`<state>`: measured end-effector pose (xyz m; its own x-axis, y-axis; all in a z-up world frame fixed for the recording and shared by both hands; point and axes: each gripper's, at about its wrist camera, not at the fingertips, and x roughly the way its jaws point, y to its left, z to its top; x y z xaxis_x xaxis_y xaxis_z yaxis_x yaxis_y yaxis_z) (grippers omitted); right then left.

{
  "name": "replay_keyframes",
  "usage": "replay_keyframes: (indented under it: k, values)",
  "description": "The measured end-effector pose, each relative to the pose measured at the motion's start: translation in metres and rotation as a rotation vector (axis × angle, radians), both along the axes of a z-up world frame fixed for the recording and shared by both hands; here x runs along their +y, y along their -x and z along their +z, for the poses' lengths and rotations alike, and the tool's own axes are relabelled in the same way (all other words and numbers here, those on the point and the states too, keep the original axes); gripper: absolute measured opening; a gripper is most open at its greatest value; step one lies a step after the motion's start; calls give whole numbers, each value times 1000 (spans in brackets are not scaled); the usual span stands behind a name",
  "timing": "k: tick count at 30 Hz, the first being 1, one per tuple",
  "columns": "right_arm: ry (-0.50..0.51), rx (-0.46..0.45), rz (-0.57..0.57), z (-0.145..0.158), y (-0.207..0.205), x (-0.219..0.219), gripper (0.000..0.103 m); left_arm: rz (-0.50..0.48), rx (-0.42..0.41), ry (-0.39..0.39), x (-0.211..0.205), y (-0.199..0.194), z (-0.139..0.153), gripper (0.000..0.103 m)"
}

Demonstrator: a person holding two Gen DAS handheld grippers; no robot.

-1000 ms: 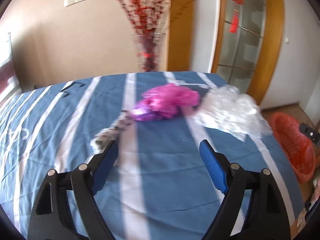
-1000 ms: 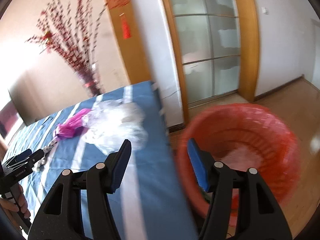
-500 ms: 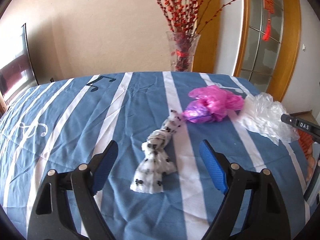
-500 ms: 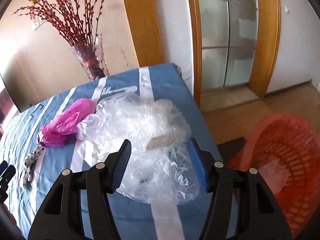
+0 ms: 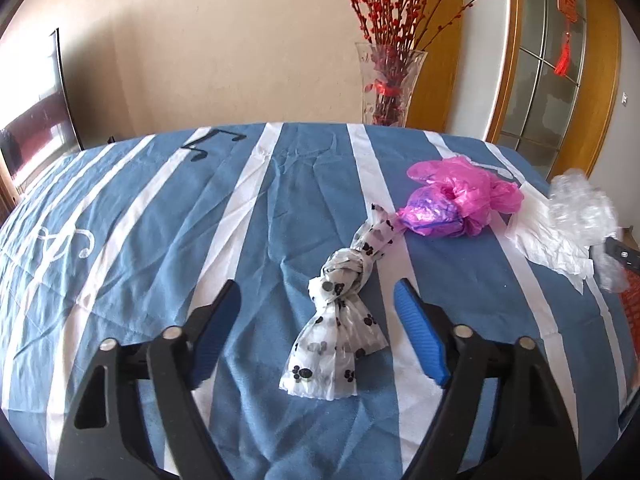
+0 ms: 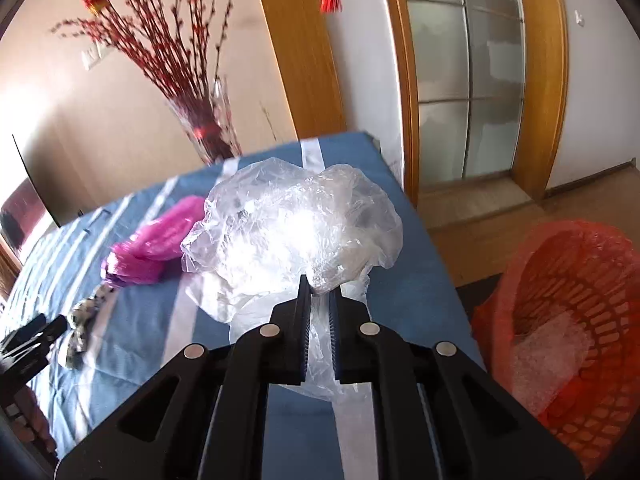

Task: Collect trash
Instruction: 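Grasp the clear plastic bag with the right gripper while the left gripper grasps the paw-print bag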

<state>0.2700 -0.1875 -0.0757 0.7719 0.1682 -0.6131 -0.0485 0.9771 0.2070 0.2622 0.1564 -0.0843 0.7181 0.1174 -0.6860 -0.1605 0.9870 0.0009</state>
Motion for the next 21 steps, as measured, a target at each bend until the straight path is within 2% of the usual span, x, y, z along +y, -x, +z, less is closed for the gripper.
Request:
replay_keyframes:
  k: [5,19,21]
  values:
    - [39,-32,-12,0,17,4,9,2,38,23,1,-6,-5,58]
    - [81,-73,-59,-1,30,9,9,17,68,11,2,-9,-9,57]
    - [97,-85,-62,0,32,11,9,15,75,9,1,-10,-11,54]
